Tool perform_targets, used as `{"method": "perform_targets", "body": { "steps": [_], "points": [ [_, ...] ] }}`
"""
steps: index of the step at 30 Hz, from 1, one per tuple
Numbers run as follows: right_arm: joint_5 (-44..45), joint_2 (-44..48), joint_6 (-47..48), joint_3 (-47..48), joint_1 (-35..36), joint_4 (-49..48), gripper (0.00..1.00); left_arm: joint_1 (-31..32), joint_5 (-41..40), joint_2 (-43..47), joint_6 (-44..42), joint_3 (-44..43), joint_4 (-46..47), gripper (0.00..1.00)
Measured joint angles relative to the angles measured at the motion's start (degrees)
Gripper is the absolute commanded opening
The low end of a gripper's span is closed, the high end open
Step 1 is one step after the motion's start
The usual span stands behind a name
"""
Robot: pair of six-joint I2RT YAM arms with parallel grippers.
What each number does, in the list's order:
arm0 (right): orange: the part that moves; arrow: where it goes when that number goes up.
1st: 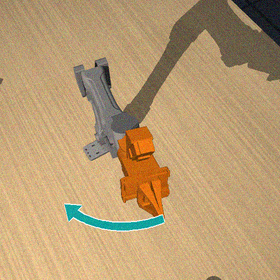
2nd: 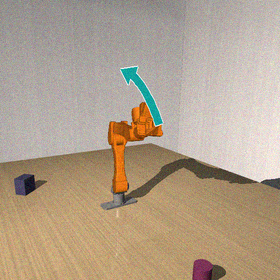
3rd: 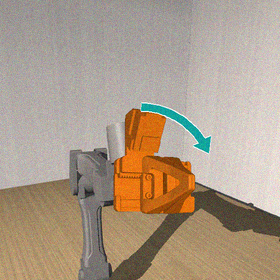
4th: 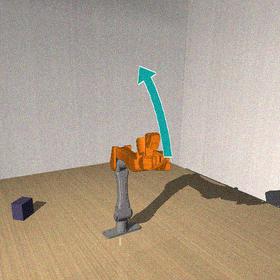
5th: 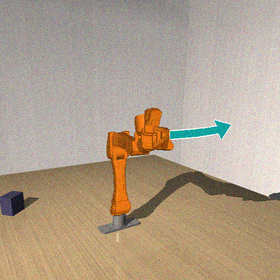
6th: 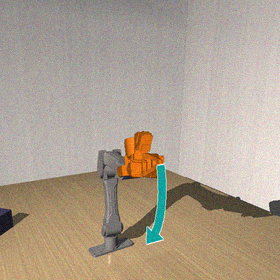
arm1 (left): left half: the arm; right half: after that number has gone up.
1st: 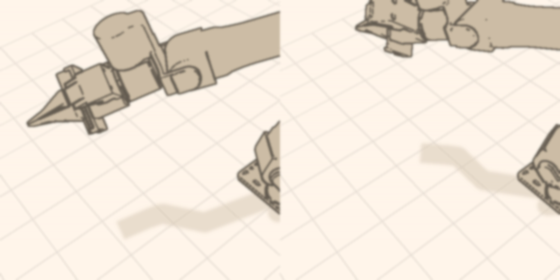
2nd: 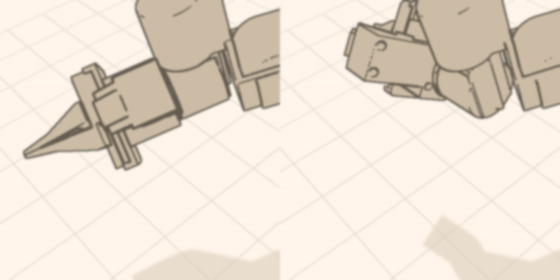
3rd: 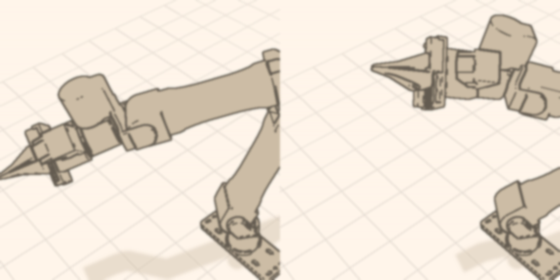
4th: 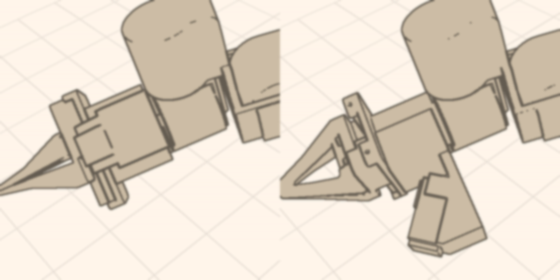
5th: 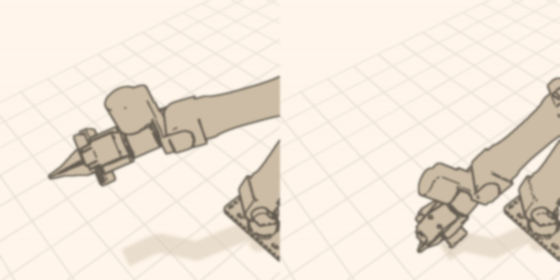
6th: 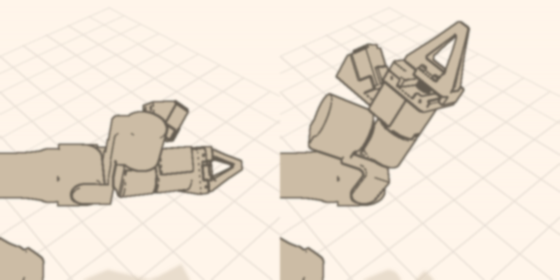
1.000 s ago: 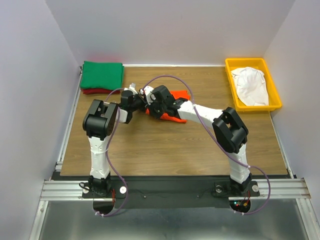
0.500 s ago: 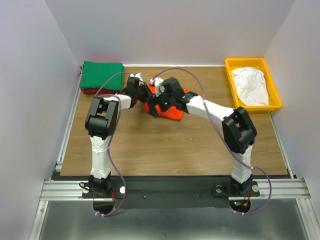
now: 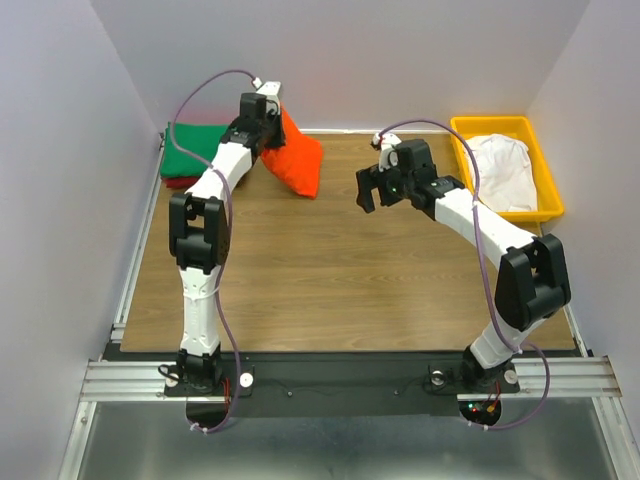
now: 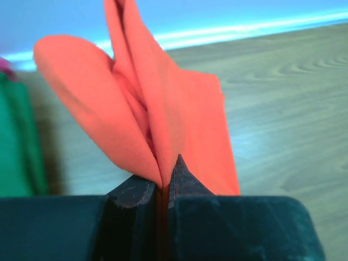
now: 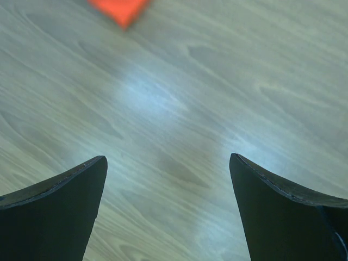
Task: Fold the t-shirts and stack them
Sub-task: Neatly place the folded tshirt to the corner
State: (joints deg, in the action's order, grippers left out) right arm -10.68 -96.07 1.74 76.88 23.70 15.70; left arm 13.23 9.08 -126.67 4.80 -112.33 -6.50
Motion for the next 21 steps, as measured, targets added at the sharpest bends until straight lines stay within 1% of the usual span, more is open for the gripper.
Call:
{"method": "perform_targets", "body": {
  "steps": [4, 7, 14, 21],
  "points": [
    [0.0, 0.2, 0.4, -2.0, 0.0, 1.6, 1.00, -2.0, -1.8, -3.3, -5.2, -8.5, -3.7, 0.00],
    [0.0, 0.2, 0.4, -2.1, 0.0, 2.0, 1.00, -3.7, -2.1, -4.8, -8.2, -11.9, -6.0, 0.00],
    [-0.3, 0.2, 0.4, -2.1, 0.0, 2.0, 1.00, -7.1, -2.2, -5.4, -14.1, -13.4, -9.0, 0.00],
    [-0.5, 0.2, 0.4, -2.1, 0.0, 2.0, 1.00, -8.0, -2.3, -5.4, -18.7, -13.4, -10.1, 0.00]
  ]
}}
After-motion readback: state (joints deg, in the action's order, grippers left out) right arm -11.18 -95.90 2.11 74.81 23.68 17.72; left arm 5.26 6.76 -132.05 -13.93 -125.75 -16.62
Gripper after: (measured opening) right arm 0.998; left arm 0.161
